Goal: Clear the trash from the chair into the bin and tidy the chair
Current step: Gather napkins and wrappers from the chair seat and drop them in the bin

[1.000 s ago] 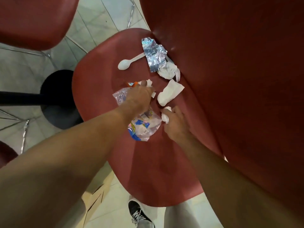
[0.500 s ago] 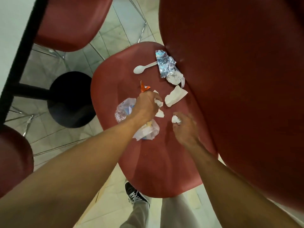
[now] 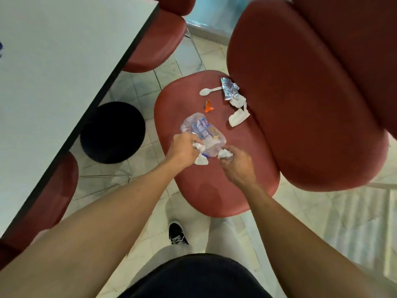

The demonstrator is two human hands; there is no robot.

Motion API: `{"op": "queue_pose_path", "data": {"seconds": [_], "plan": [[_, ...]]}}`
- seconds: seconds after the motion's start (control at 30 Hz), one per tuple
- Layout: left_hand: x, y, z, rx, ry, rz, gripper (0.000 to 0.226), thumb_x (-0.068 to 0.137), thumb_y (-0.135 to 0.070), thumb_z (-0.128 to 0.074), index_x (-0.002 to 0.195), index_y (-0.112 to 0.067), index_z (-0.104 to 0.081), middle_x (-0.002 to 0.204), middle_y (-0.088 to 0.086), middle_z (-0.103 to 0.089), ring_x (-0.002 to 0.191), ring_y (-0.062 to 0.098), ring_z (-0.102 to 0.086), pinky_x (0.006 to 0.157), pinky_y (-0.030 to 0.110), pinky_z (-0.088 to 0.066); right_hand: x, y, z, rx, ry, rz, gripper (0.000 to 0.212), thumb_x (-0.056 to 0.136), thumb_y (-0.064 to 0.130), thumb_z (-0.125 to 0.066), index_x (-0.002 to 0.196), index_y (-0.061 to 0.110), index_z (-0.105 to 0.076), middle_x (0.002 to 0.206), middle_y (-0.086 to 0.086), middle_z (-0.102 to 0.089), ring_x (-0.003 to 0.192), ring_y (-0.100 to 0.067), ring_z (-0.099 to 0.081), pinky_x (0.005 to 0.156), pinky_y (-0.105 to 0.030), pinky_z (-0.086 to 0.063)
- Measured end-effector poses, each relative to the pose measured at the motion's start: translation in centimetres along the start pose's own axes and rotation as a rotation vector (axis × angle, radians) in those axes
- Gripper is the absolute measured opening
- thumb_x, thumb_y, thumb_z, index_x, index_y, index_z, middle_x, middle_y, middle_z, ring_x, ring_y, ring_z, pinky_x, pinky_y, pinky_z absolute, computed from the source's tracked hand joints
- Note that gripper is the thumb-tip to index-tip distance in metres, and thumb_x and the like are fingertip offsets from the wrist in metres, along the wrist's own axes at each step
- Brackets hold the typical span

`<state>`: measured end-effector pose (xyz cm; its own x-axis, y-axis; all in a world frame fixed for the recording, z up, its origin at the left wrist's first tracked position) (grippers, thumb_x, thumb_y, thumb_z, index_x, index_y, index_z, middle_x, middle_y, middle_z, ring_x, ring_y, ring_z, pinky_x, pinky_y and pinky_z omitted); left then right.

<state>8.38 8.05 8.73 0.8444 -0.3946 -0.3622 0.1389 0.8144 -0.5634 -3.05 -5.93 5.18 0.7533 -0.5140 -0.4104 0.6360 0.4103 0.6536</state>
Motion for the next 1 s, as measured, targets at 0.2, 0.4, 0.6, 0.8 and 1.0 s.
{"op": "queue_pose_path", "data": {"seconds": [0.2,0.4,0.6,0.8,1.0], "plan": [[-7.9,4.7,4.2,-0.044,0.024,-0.026,0.025,0.076,-0.003,-0.058,0.082,-0.018,-0.077,0.089,-0.001,-0.073,0.085,0.016,-0.066,0.069,0.017,-0.043,-7.9,2.7,-1.4,0.008,-0.046,0.047,0.025,0.082,0.019,-0.062,0.105,0.024,-0.070,0.100,-0.005,-0.071,0.092,-0.025,-0.064,0.079,-0.031,-0.049],[-14.6,9.3,6.0,-0.090,-0.039,0.035,0.026,0.079,0.001,-0.058,0.089,-0.015,-0.077,0.090,-0.001,-0.070,0.081,0.011,-0.059,0.063,0.013,-0.039,-13.4,3.8,-4.7,-0.018,0.049,0.053,0.027,0.084,0.031,-0.061,0.110,0.029,-0.066,0.103,0.000,-0.070,0.095,-0.022,-0.063,0.077,-0.025,-0.045],[-20.2,14.4,5.9,-0.123,-0.102,0.183,0.027,0.082,0.000,-0.058,0.093,-0.017,-0.076,0.098,-0.001,-0.071,0.082,0.013,-0.059,0.063,0.018,-0.037,-17.2,5.4,-7.3,-0.062,0.146,0.114,0.028,0.082,0.039,-0.059,0.106,0.027,-0.066,0.100,0.001,-0.071,0.096,-0.025,-0.063,0.086,-0.036,-0.051],[-26.0,18.4,6.6,-0.186,-0.233,0.307,0.022,0.082,-0.002,-0.061,0.089,-0.016,-0.076,0.093,-0.001,-0.069,0.079,0.013,-0.056,0.066,0.021,-0.039,-20.5,6.5,-9.5,-0.096,0.248,0.181,0.025,0.083,0.040,-0.059,0.101,0.026,-0.066,0.094,0.000,-0.070,0.091,-0.025,-0.064,0.078,-0.035,-0.052],[-30.3,23.2,7.4,-0.269,-0.312,0.366,0.024,0.083,-0.002,-0.058,0.090,-0.017,-0.076,0.098,0.003,-0.071,0.092,0.023,-0.064,0.075,0.025,-0.048,-23.2,8.1,-13.6,-0.167,0.346,0.240,0.039,0.080,0.049,-0.057,0.112,0.027,-0.064,0.104,0.003,-0.070,0.094,-0.019,-0.064,0.081,-0.033,-0.053]]}}
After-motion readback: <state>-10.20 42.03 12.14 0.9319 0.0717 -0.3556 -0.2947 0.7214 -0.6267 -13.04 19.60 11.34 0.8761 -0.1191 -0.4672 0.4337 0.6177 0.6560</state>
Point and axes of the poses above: each hand's wrist, its own x-axis towards the middle knuckle, its own z-axis out of the back of the hand, y = z × x, the point moved 6 cm from there along x, towards the middle knuckle
